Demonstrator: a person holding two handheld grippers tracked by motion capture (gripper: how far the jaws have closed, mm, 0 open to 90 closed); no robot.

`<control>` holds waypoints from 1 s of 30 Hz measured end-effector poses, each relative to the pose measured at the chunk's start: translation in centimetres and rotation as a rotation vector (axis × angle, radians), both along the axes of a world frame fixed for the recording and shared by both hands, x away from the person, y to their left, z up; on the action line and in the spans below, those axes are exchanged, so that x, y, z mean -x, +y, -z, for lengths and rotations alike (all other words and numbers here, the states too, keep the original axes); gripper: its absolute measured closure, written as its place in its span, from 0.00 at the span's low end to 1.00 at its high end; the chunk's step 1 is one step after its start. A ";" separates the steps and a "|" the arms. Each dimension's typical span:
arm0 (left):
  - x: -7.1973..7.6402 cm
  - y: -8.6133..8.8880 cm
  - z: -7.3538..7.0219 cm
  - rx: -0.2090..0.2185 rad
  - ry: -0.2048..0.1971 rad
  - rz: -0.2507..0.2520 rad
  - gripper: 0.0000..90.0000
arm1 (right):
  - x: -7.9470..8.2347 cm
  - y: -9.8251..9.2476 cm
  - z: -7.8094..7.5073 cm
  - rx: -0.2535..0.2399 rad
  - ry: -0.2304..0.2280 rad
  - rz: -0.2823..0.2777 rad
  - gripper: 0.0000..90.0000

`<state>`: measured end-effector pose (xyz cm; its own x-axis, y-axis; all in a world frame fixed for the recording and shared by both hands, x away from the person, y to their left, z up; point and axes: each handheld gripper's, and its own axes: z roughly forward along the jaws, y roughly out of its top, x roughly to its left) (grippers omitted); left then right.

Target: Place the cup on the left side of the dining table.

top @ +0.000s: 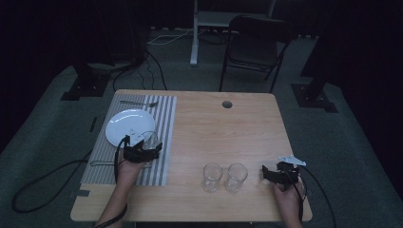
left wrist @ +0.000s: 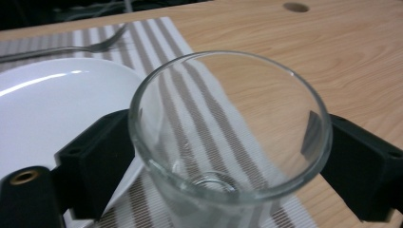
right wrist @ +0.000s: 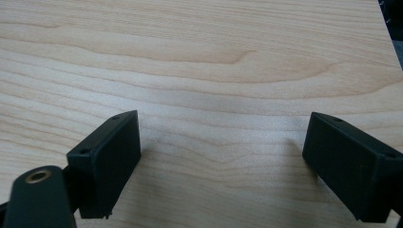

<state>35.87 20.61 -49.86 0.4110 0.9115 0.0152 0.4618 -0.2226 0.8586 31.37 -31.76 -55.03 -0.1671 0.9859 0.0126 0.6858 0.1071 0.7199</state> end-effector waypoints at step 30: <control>3.4 2.7 0.3 0.011 0.073 -0.050 0.00 | 0.0 0.0 0.0 -0.001 0.000 0.001 0.13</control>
